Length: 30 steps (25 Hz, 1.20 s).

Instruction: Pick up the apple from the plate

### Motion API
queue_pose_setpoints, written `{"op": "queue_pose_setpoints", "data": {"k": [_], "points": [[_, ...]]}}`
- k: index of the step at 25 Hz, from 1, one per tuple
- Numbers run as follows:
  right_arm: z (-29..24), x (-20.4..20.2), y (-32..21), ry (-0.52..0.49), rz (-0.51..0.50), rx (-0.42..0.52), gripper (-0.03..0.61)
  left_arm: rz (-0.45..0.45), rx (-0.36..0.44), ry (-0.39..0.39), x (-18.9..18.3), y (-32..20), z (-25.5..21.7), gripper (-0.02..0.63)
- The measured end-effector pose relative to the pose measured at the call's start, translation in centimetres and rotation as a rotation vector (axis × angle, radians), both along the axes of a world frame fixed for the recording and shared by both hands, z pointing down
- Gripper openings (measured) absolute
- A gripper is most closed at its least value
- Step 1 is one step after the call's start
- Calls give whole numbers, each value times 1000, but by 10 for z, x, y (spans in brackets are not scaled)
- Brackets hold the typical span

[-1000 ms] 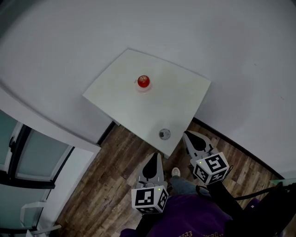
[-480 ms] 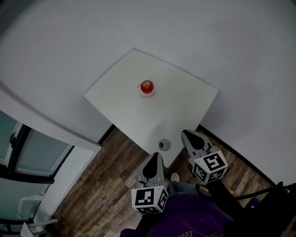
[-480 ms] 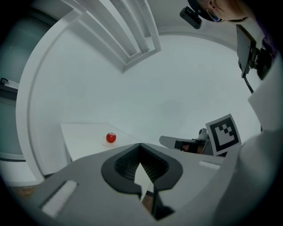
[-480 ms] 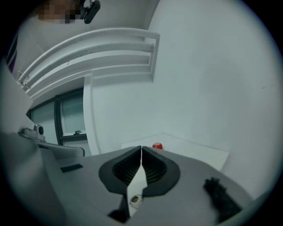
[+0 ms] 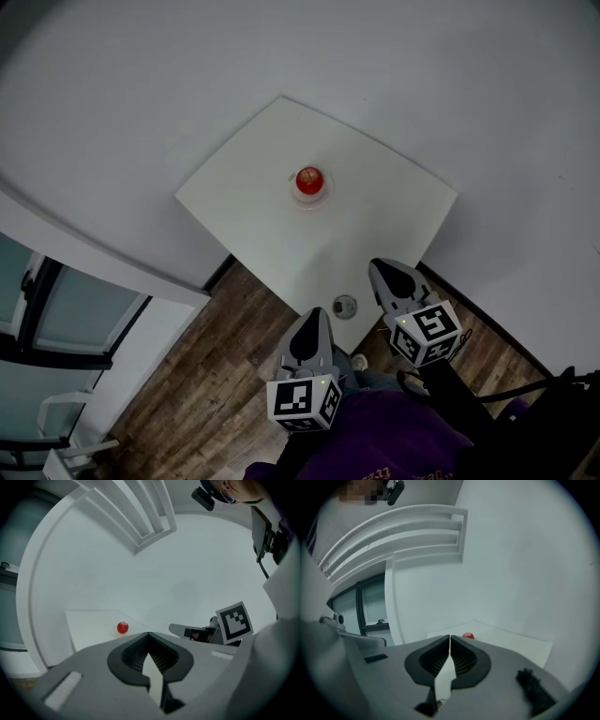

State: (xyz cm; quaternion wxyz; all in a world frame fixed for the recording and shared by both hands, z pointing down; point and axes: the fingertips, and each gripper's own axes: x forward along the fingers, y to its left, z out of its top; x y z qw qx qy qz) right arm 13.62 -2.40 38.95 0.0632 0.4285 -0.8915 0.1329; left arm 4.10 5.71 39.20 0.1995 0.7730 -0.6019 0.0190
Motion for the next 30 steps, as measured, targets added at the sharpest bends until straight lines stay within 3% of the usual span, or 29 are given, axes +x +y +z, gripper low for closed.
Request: {"op": "queue_pose_setpoints", "data": {"k": [18, 30], "points": [[35, -69, -121, 96, 19, -59, 19, 21, -46, 22, -73, -117, 11, 8], [65, -96, -177, 173, 9, -98, 133, 21, -88, 63, -100, -155, 29, 8]]}}
